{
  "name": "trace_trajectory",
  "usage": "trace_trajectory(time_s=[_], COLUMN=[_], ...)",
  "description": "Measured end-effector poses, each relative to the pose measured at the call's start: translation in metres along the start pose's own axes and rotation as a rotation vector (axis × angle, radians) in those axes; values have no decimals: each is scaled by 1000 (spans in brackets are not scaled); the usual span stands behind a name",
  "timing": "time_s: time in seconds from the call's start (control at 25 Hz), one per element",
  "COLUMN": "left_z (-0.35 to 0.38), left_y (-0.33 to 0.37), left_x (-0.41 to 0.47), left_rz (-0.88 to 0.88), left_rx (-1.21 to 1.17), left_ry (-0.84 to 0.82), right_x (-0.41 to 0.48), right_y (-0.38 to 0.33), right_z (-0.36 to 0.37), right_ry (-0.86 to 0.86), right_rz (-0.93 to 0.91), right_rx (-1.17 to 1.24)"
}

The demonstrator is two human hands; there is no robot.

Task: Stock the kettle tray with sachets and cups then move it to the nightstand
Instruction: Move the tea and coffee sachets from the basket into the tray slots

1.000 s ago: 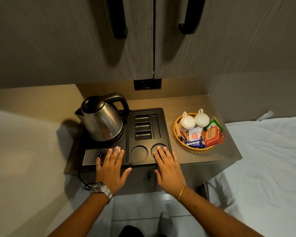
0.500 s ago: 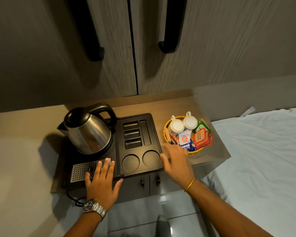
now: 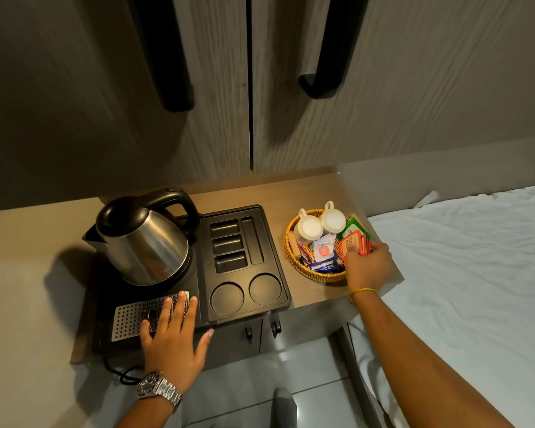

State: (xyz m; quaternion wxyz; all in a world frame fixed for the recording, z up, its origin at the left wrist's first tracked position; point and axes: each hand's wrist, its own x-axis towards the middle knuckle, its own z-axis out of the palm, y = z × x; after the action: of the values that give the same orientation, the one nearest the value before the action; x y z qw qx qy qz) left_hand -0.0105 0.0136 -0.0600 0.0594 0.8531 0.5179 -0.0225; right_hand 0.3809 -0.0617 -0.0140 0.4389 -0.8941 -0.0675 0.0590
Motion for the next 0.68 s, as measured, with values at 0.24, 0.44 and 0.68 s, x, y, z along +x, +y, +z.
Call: trace_trajectory(time_s=[0.24, 0.44, 0.68], left_z=[2, 5, 1], left_y=[-2, -4, -1], left_x=[0, 0, -2], left_rz=[7, 10, 1], left_rx=[5, 6, -31], left_ry=[10, 27, 39], right_x=[-9, -7, -42], right_y=[-19, -23, -71], right_z=[14, 3, -21], right_ry=[-11, 13, -47], right_rz=[-54, -48, -244], right_rx=[10, 15, 193])
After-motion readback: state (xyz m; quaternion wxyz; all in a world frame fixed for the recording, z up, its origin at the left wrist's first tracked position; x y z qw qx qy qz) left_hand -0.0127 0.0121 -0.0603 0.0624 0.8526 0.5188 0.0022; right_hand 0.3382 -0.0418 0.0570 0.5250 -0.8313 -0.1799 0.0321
